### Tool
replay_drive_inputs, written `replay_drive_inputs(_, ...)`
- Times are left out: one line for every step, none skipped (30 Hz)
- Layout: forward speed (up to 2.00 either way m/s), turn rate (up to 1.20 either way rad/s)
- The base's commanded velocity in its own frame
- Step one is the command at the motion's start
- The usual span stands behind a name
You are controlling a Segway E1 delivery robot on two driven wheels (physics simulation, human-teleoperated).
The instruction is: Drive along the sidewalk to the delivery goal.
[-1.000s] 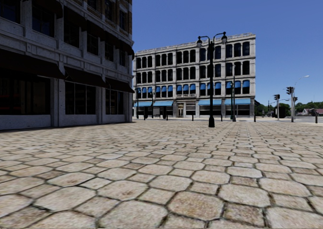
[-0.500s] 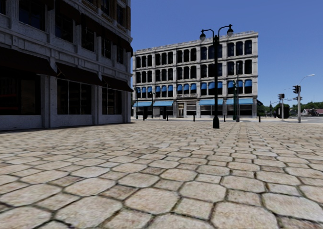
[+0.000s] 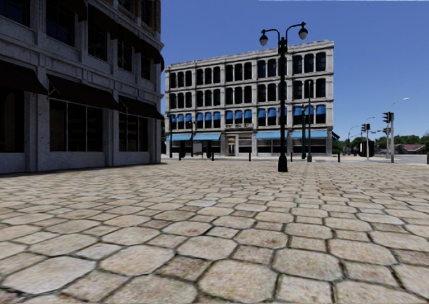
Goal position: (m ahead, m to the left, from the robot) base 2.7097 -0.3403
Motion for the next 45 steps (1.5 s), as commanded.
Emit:
replay_drive_inputs(1.76,-0.27)
replay_drive_inputs(1.76,-0.27)
replay_drive_inputs(1.76,-0.27)
replay_drive_inputs(1.76,-0.14)
replay_drive_inputs(1.76,-0.07)
replay_drive_inputs(1.76,-0.04)
replay_drive_inputs(1.76,-0.04)
replay_drive_inputs(1.76,-0.04)
replay_drive_inputs(1.75,-0.04)
replay_drive_inputs(1.75,-0.04)
replay_drive_inputs(1.75,-0.1)
replay_drive_inputs(1.72,-0.24)
replay_drive_inputs(1.68,-0.34)
replay_drive_inputs(1.68,-0.34)
replay_drive_inputs(1.65,-0.37)
replay_drive_inputs(1.64,-0.33)
replay_drive_inputs(1.64,-0.33)
replay_drive_inputs(1.64,-0.07)
replay_drive_inputs(1.64,0.0)
replay_drive_inputs(1.63,0.0)
replay_drive_inputs(1.63,0.0)
replay_drive_inputs(1.63,0.0)
replay_drive_inputs(1.6,0.0)
replay_drive_inputs(1.56,0.0)
replay_drive_inputs(1.51,0.0)
replay_drive_inputs(1.51,0.0)
replay_drive_inputs(1.48,0.0)
replay_drive_inputs(1.46,-0.01)
replay_drive_inputs(1.42,-0.13)
replay_drive_inputs(1.42,-0.13)
replay_drive_inputs(1.31,-0.29)
replay_drive_inputs(1.22,-0.37)
replay_drive_inputs(1.22,-0.37)
replay_drive_inputs(1.18,-0.39)
replay_drive_inputs(1.15,-0.39)
replay_drive_inputs(1.14,-0.39)
replay_drive_inputs(1.11,-0.39)
replay_drive_inputs(1.11,-0.39)
replay_drive_inputs(1.06,-0.4)
replay_drive_inputs(0.98,-0.4)
replay_drive_inputs(0.93,-0.4)
replay_drive_inputs(0.02,0.0)
replay_drive_inputs(0.0,0.0)
replay_drive_inputs(0.0,0.0)
replay_drive_inputs(0.0,0.0)
